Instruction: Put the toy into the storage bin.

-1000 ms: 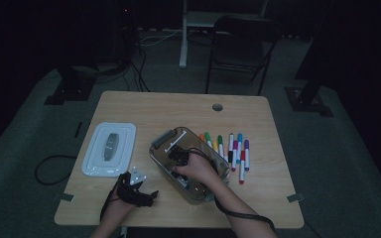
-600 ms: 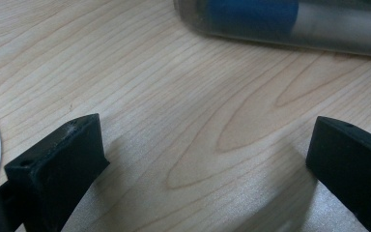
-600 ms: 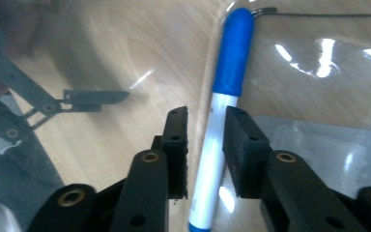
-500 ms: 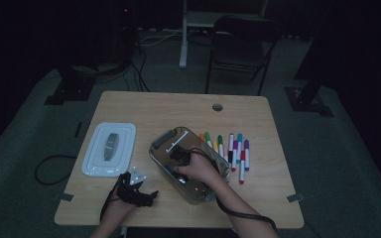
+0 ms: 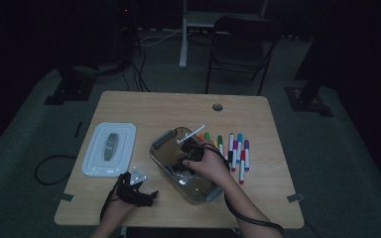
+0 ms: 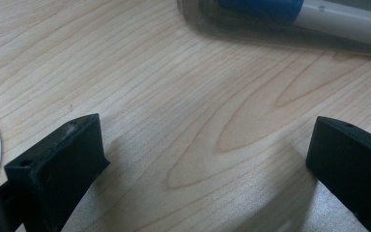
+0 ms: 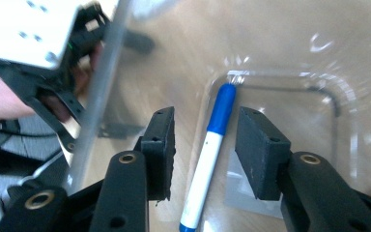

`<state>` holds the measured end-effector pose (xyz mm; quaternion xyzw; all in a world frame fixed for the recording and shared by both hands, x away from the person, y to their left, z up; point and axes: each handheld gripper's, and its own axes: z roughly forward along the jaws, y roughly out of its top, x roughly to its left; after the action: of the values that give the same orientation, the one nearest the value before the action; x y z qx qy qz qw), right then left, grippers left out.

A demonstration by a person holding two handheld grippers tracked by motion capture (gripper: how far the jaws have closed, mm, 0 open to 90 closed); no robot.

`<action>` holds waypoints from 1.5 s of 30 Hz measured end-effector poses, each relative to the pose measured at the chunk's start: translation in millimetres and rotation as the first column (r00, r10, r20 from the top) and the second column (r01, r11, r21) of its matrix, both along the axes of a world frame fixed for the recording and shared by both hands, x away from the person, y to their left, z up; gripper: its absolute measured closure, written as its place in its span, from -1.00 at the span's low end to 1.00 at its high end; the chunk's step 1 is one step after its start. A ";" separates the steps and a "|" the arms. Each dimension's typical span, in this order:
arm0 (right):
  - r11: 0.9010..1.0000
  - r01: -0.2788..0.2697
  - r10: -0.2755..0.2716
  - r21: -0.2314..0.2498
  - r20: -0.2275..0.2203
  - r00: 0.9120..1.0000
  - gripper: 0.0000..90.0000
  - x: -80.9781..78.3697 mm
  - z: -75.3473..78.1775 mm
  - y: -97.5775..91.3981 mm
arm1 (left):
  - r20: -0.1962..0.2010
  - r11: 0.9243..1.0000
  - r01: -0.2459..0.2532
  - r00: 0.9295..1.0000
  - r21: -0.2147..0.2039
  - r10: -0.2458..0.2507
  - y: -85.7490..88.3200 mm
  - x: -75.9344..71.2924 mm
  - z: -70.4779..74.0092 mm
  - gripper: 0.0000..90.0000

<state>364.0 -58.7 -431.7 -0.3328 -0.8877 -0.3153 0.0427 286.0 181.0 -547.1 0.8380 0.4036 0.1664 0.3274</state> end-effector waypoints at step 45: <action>0.730 0.683 -0.675 -0.012 0.137 0.725 0.47 39.6 -75.4 -218.2 | 0.000 1.000 0.000 1.000 0.000 0.000 0.0 -0.1 -0.1 -0.99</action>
<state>403.5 -276.9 -507.1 -0.6155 -0.7145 -0.3015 -0.1408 285.9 180.9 -547.2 0.8380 0.4036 0.1665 0.3273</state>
